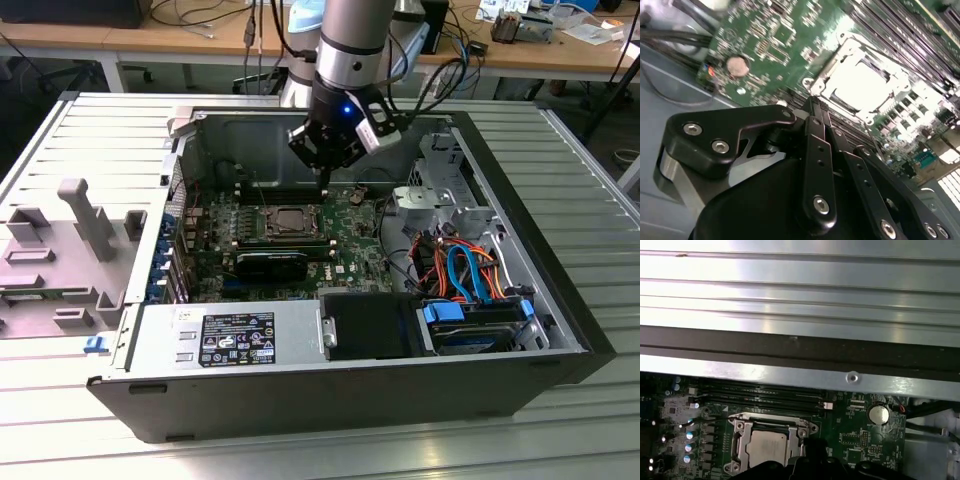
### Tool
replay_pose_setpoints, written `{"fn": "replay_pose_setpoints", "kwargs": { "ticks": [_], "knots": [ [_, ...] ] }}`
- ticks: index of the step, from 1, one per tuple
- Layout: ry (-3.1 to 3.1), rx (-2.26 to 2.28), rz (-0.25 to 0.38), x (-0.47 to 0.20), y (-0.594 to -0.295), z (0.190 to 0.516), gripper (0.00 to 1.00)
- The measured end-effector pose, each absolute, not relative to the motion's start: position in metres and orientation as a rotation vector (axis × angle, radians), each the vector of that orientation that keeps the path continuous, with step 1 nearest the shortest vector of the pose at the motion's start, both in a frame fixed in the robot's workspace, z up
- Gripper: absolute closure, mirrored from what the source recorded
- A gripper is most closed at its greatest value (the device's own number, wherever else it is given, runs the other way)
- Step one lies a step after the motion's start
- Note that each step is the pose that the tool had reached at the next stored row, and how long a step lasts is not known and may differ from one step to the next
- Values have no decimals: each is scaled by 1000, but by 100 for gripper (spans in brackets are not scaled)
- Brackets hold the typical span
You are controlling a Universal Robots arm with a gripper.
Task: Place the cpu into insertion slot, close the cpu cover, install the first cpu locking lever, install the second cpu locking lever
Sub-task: 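Install the first cpu locking lever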
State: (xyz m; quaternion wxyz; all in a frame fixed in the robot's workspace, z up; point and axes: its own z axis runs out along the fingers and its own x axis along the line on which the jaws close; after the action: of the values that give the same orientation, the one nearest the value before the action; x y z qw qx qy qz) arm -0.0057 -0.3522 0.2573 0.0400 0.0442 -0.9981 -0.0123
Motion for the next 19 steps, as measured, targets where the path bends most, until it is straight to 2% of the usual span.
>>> {"fn": "replay_pose_setpoints", "kwargs": {
  "ticks": [19],
  "knots": [
    [-3077, 137, -61, -96, -354, 257, 89]
  ]
}}
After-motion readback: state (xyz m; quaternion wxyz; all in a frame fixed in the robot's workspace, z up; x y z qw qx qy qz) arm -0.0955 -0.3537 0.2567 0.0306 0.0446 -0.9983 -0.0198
